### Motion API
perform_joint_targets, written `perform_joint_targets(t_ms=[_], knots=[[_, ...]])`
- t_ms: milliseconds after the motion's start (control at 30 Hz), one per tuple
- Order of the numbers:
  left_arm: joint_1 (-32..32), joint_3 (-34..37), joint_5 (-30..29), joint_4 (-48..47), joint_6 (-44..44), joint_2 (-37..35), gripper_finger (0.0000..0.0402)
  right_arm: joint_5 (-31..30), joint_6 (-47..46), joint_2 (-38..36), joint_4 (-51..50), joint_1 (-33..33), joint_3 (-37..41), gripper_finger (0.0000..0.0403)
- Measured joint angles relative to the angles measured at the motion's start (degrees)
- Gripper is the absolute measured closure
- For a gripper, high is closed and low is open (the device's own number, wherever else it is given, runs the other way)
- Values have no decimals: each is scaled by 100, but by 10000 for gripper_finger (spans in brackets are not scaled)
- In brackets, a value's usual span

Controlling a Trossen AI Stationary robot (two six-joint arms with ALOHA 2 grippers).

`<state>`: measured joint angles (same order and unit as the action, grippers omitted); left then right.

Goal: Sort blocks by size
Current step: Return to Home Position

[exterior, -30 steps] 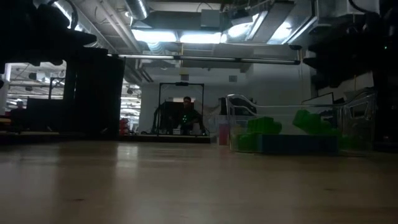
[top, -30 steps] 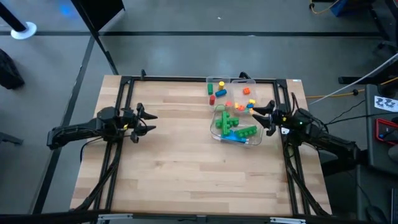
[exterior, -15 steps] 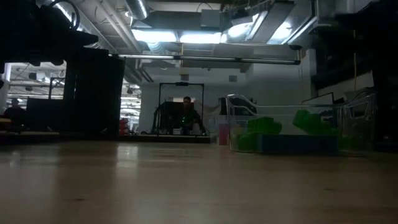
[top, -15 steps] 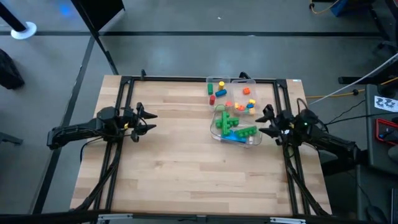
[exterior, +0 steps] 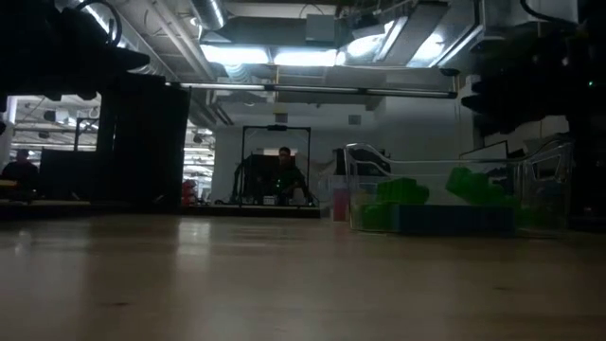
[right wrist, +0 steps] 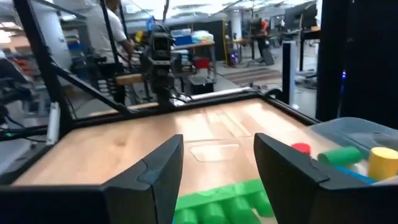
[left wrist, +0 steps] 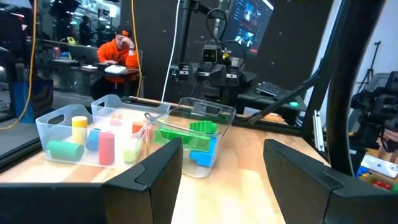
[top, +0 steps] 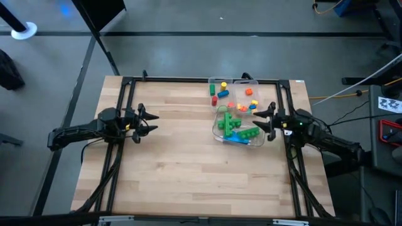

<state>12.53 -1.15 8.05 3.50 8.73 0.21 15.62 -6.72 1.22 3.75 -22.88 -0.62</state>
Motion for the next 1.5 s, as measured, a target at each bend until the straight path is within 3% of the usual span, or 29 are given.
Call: perform_joint_targets(t_ms=[200, 1500], knots=[[0, -7, -4, -311, -311, 5, 192, -202, 102, 49, -50, -1, 2, 204], [0, -7, 7, -323, -275, 20, 192, -195, 102, 49, -59, -1, 9, 204]])
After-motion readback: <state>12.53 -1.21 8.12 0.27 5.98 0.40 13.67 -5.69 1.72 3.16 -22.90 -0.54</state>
